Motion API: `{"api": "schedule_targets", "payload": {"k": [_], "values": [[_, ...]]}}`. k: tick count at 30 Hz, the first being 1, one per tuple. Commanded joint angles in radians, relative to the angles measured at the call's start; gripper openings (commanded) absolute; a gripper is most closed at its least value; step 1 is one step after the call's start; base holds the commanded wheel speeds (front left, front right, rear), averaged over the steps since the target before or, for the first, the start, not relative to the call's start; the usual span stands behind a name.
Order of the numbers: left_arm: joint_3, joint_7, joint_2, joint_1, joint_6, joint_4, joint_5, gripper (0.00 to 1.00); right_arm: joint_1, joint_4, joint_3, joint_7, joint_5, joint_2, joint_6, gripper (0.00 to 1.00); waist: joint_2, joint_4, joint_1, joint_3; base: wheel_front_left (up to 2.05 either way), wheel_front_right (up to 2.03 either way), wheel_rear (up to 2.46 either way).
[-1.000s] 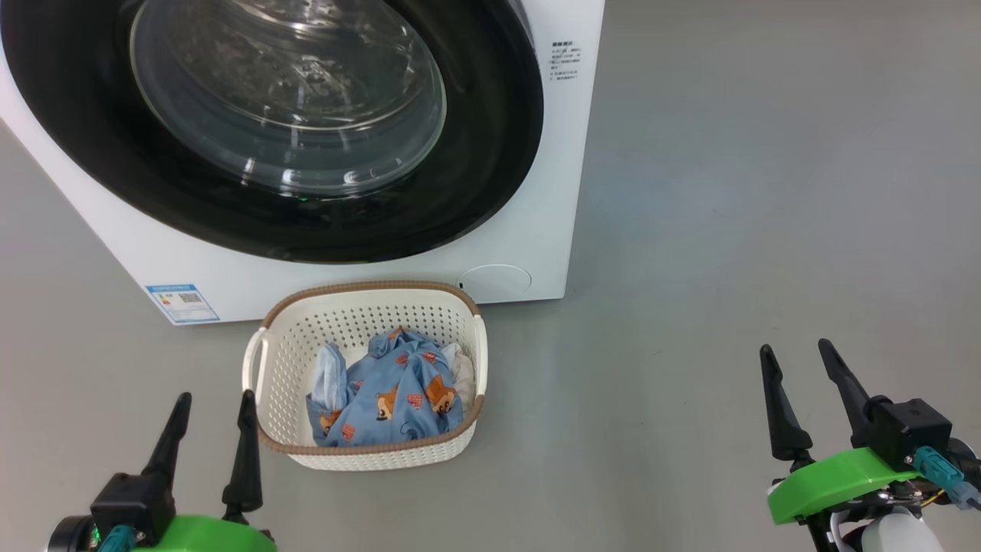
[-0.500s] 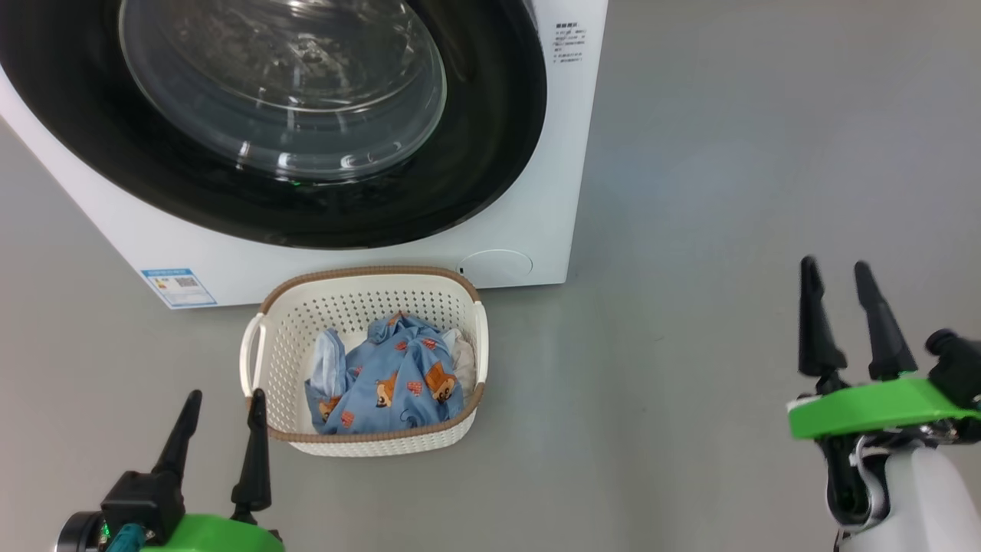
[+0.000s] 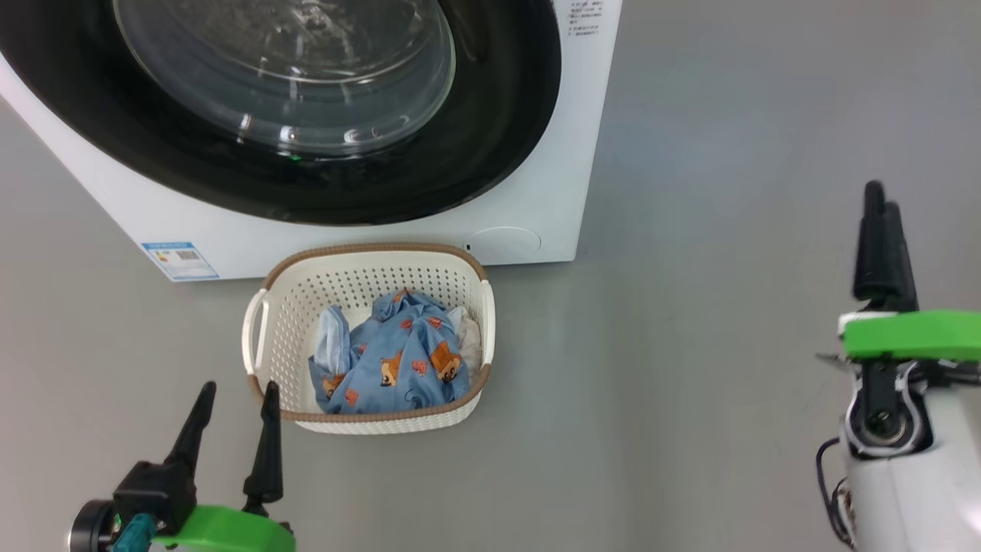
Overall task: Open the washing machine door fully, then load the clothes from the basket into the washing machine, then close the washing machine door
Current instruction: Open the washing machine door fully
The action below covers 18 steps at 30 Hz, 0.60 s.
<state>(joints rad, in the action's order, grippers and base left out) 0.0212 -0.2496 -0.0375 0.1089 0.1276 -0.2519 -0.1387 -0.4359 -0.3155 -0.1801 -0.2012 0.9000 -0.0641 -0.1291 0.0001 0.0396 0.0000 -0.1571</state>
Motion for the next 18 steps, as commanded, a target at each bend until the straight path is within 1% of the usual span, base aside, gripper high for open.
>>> {"api": "schedule_targets", "payload": {"k": [1,6,11,13,18], "values": [[-0.026,-0.012,-0.016,0.041,0.003,0.018,-0.008,1.00,-0.044,0.018,0.017,0.013,0.038,-0.011,-0.002,0.00,-0.0001,0.008,0.0000,-0.014,0.00,0.00,0.00],[-0.012,-0.012,-0.015,0.057,0.003,0.022,-0.010,1.00,-0.107,-0.006,-0.009,0.067,0.149,-0.031,-0.002,0.00,-0.0001,0.021,0.0000,-0.044,0.00,0.00,0.00],[0.005,-0.012,-0.015,0.071,0.003,0.024,-0.021,1.00,-0.180,-0.050,-0.026,0.160,0.237,-0.048,-0.002,0.00,-0.0001,0.035,0.0000,-0.080,0.00,0.00,0.00],[0.007,-0.012,-0.015,0.075,0.003,0.025,-0.023,1.00,-0.196,-0.062,-0.029,0.179,0.247,-0.053,-0.002,0.00,-0.0001,0.038,0.0000,-0.087,0.00,0.00,0.00],[0.019,-0.012,-0.014,0.097,0.003,0.033,-0.031,1.00,-0.295,-0.131,-0.035,0.309,0.286,-0.079,-0.002,0.00,-0.0001,0.056,0.0000,-0.130,0.00,0.00,0.00]]}}
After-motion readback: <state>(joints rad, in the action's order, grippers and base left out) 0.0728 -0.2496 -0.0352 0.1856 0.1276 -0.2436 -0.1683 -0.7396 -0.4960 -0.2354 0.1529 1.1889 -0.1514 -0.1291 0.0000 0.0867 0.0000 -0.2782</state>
